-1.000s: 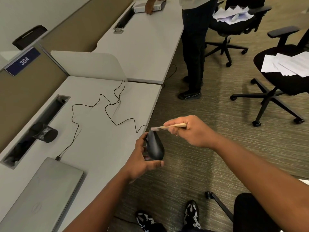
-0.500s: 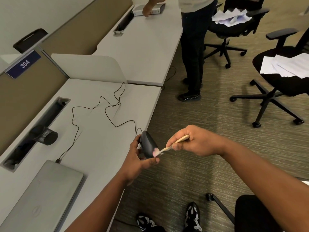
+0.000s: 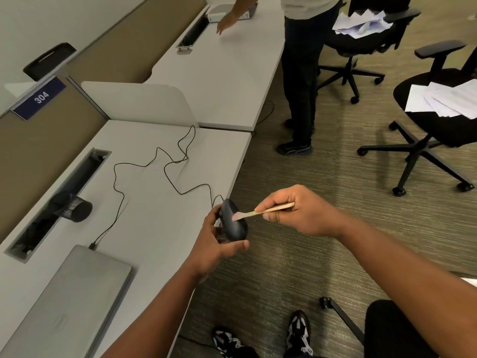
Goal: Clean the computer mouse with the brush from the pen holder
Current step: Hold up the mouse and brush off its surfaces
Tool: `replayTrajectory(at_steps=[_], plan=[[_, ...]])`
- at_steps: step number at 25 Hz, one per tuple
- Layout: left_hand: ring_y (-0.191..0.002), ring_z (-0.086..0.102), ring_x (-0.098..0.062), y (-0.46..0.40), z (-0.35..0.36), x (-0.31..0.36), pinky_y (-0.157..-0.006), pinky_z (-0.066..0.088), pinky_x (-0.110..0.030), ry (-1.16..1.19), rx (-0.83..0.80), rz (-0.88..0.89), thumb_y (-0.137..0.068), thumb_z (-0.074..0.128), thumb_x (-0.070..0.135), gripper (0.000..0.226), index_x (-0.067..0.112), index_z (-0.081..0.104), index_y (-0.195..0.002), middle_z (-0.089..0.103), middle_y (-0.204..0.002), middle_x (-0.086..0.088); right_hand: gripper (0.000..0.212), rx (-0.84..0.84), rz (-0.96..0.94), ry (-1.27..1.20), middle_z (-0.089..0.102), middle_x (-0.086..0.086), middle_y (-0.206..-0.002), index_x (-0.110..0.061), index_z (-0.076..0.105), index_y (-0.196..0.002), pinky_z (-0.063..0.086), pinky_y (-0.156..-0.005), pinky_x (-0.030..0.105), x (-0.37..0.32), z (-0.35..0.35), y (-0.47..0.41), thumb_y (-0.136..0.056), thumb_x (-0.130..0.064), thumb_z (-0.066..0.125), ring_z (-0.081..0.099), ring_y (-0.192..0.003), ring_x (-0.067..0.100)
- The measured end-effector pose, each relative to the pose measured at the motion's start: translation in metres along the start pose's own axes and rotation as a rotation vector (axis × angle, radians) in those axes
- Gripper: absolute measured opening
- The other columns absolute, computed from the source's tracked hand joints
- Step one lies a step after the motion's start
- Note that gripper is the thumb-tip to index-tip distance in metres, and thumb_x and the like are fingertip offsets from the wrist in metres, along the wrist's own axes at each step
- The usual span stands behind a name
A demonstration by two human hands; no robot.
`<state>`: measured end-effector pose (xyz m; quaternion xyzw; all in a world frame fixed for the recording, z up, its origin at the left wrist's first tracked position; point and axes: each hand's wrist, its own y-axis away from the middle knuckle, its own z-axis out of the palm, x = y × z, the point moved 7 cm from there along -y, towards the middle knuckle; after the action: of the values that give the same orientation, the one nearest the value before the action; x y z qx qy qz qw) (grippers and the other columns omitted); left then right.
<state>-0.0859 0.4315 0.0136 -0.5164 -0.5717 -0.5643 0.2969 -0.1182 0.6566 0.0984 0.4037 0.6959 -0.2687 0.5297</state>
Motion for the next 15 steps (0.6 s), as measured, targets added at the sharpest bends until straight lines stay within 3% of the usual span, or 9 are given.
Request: replayTrajectory(at_steps=[6,9,12,15], plan=[[-0.132,0.059,-0.022,0.003,-0.001,-0.008,-0.093,0.064,-0.029,-0.043,0.05,-0.028,-0.05,0.1,0.059,0.117,0.051,0.039,-0.15,0.046,-0.16,0.005,0.02,-0.118,0.042,-0.091,0.071,0.027,-0.089,-0.019,0.082,-0.099,0.045,-0.058,0.032,0.003,-0.002,0.004,-0.09,-0.004,0.072,0.058,-0.066,0.024],[-0.132,0.059,-0.025,0.003,-0.001,-0.005,-0.1,0.063,-0.038,-0.061,0.055,-0.048,-0.04,0.1,0.074,0.141,0.039,0.035,-0.161,0.045,-0.16,0.004,0.023,-0.187,0.079,-0.089,0.07,0.021,-0.081,-0.02,0.083,-0.097,0.042,-0.054,0.022,0.008,0.001,0.007,-0.088,-0.002,0.071,0.054,-0.06,0.013],[-0.129,0.061,-0.025,0.003,-0.001,-0.001,-0.089,0.064,-0.031,-0.016,0.033,-0.035,-0.046,0.102,0.061,0.131,0.039,0.038,-0.157,0.047,-0.157,0.002,0.015,-0.07,0.045,-0.189,0.074,0.016,-0.082,-0.019,0.083,-0.098,0.045,-0.056,0.022,0.008,-0.009,0.008,-0.088,-0.01,0.077,0.058,-0.064,0.015],[-0.127,0.063,-0.026,0.004,0.0,0.0,-0.087,0.063,-0.03,-0.016,0.027,-0.022,-0.051,0.1,0.053,0.121,0.041,0.039,-0.156,0.047,-0.156,0.001,0.014,0.069,0.003,-0.333,0.079,0.016,-0.09,-0.017,0.083,-0.102,0.058,-0.067,0.026,0.006,-0.017,0.005,-0.089,-0.024,0.082,0.071,-0.078,0.022]])
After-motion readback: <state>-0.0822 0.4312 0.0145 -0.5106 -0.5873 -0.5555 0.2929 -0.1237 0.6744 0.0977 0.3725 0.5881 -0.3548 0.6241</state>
